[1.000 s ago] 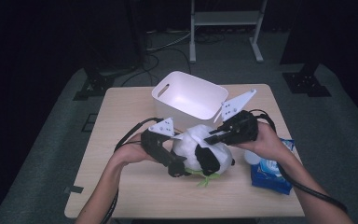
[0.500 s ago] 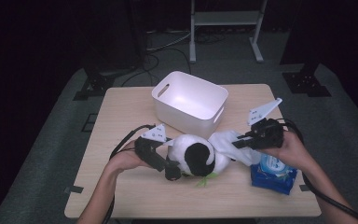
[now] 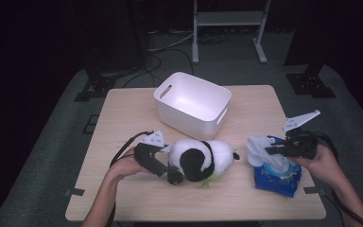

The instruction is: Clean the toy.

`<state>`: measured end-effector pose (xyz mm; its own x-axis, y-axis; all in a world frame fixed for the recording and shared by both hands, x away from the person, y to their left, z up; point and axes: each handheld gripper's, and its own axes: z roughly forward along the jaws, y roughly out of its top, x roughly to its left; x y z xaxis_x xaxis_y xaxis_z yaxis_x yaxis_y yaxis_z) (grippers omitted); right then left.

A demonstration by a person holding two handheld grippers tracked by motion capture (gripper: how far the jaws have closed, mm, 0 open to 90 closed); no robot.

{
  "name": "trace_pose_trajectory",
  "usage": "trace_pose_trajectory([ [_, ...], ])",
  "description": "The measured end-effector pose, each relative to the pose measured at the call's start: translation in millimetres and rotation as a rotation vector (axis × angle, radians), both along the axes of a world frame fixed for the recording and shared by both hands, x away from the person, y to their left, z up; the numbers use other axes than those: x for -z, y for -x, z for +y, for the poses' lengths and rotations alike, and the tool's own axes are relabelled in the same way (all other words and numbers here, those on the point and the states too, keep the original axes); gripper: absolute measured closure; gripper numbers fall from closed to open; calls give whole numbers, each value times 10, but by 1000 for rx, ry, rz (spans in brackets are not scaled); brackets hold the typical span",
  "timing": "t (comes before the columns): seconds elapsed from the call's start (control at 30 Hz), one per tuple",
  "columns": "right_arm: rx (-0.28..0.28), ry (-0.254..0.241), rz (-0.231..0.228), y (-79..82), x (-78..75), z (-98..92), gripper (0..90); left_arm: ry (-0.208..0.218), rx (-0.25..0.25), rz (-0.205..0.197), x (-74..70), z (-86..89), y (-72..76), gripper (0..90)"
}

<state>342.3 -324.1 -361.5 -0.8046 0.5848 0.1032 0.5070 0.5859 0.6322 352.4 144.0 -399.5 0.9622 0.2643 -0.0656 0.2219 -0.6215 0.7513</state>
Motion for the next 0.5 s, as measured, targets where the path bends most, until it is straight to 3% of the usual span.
trace_pose_trajectory([
  [0.23,68,22,30,5,203,-191,783,-11,-26,22,75,52,-49,171],
  [0.33,87,23,40,0,251,-222,742,-30,-36,32,125,55,-81,171],
  [0.5,100,24,50,-8,277,-243,675,-19,-48,53,190,71,-115,171],
])
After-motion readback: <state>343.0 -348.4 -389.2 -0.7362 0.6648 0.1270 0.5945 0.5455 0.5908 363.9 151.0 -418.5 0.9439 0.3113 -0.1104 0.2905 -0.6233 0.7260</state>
